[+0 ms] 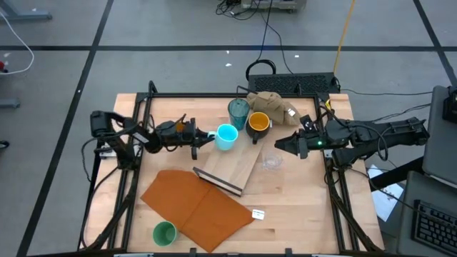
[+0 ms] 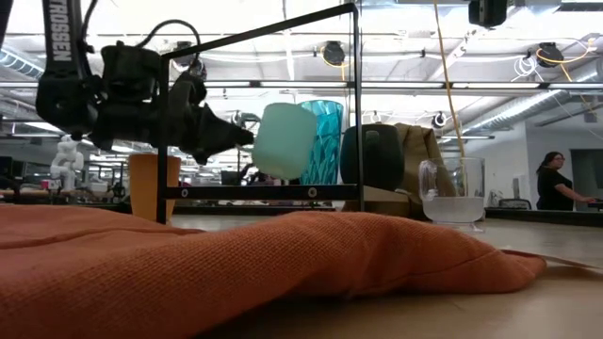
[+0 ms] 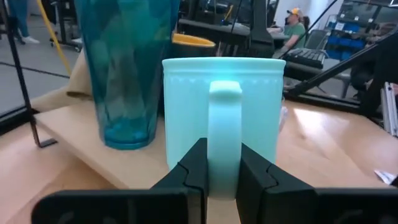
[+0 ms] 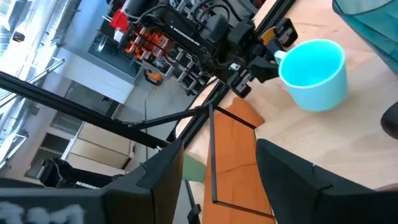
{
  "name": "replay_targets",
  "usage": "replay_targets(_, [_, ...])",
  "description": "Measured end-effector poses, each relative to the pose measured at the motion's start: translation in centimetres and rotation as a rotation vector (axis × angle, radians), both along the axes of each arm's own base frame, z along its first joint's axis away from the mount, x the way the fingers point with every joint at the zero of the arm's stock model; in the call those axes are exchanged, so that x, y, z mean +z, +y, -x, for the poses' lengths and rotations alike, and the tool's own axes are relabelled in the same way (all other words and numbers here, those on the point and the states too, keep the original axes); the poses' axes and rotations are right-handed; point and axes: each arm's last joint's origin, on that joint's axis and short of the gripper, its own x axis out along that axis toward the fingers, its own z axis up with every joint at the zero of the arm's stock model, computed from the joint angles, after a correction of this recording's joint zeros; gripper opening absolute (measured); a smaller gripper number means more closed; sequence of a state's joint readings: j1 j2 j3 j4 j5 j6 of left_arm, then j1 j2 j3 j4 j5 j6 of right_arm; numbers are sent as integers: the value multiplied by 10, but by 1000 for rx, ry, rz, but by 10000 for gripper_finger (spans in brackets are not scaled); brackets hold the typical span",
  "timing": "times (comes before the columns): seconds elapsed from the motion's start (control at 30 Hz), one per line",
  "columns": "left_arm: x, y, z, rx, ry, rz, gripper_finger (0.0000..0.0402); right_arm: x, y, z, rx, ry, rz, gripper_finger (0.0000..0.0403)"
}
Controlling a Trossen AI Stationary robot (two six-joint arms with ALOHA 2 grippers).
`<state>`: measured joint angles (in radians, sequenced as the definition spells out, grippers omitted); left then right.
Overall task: Stack small to large cups/mugs on shelf
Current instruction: Put the light blue mug on the shelf
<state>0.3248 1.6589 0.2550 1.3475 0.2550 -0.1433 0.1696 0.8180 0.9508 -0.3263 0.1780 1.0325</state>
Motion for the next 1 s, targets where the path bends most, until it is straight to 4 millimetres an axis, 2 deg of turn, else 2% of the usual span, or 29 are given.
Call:
replay_targets(0.3, [-8,4,-11,18,25,11,46,0,0,0,0,-4,-1,192])
replay_targets(0.67, [-18,7,-13,19,121,76,46,1,0,1,-1,-12,-4,192])
replay_targets(1.0, [-18,5,-14,25,126,85,46,3,-1,3,-2,-19,-4,192])
